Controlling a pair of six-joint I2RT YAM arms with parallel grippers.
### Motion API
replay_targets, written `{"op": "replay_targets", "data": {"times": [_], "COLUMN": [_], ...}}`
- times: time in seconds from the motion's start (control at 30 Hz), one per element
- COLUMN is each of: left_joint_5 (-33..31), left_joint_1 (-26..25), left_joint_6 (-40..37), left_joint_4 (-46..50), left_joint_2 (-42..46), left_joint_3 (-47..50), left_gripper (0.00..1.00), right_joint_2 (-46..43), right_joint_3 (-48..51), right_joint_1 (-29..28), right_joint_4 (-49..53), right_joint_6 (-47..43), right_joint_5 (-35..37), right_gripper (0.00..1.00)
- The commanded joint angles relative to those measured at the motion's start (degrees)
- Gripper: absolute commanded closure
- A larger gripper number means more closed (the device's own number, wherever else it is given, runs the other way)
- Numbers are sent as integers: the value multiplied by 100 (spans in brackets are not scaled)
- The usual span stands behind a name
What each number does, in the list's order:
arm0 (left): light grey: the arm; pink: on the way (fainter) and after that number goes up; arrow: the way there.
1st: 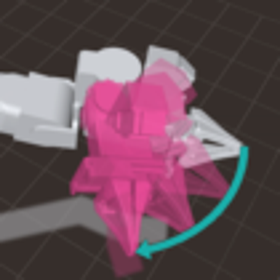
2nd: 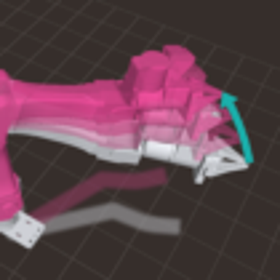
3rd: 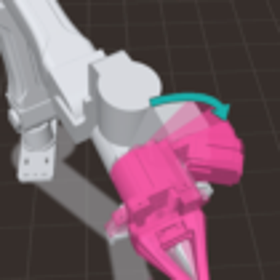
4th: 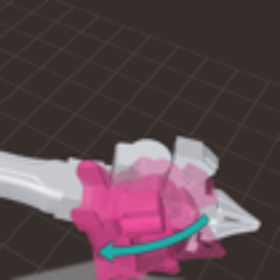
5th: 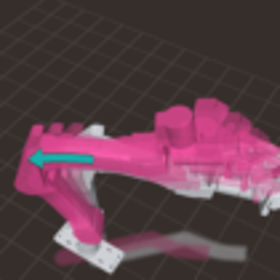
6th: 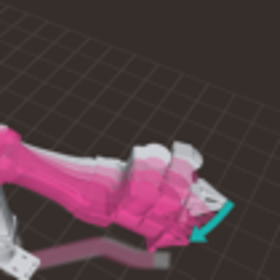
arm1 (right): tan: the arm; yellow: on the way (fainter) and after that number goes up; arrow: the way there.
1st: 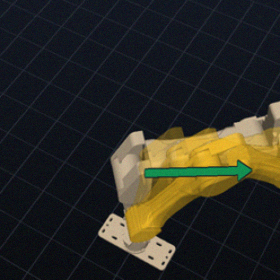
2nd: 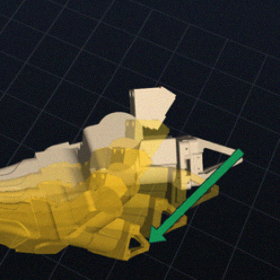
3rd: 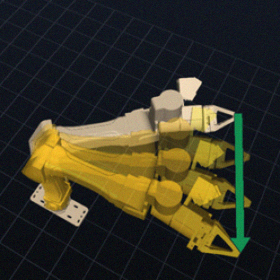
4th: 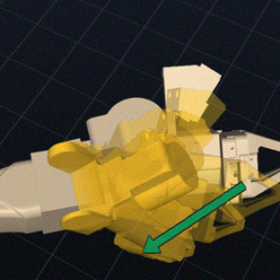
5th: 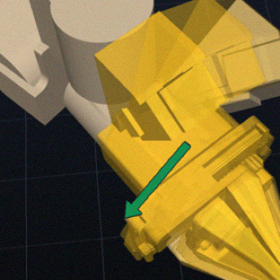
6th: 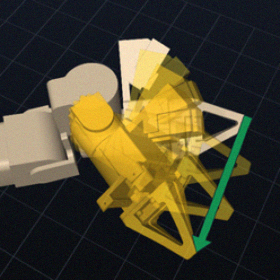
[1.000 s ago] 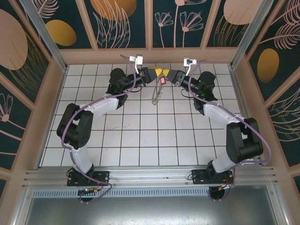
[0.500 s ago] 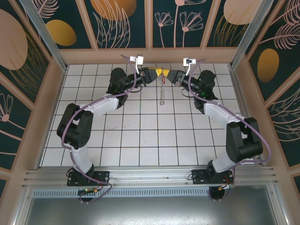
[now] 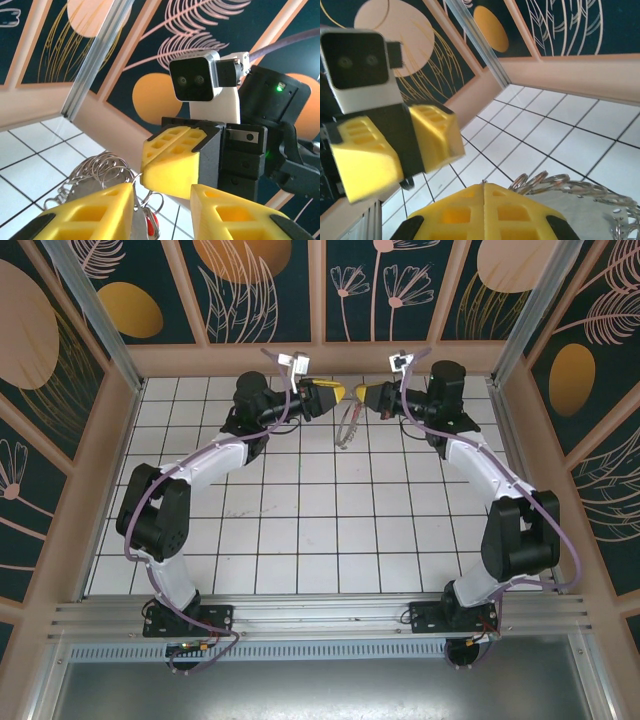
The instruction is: Put the keys on the keyring
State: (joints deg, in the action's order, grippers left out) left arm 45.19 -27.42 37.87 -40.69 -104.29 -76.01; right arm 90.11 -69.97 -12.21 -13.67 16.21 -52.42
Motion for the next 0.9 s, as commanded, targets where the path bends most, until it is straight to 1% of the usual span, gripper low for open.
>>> {"op": "replay_targets", "data": {"times": [0.0,0.3,0.47,0.87], "left_joint_5": [362,1321,1327,1378], "left_joint_1": [52,93,88,88], "left_joint_6": [-512,-806,-900,-659], "left_joint_4": [575,1247,1434,1205], "left_joint_2": [42,-385,-560,-801], "left_joint_3": [-336,-944,-1108,-1259], "left_gripper": [64,64,65,66], "right_joint_2": [83,138,170,181], "right_joint_3": [-288,-336,-340,-214], "right_joint_1": [136,236,231,233], "right_joint_4": [350,336,206,-245], "right_joint_6": [-502,-519,-393,-55], "right_joint_5": [-328,-696,-837,-1091], "right_gripper": [100,100,100,100]}}
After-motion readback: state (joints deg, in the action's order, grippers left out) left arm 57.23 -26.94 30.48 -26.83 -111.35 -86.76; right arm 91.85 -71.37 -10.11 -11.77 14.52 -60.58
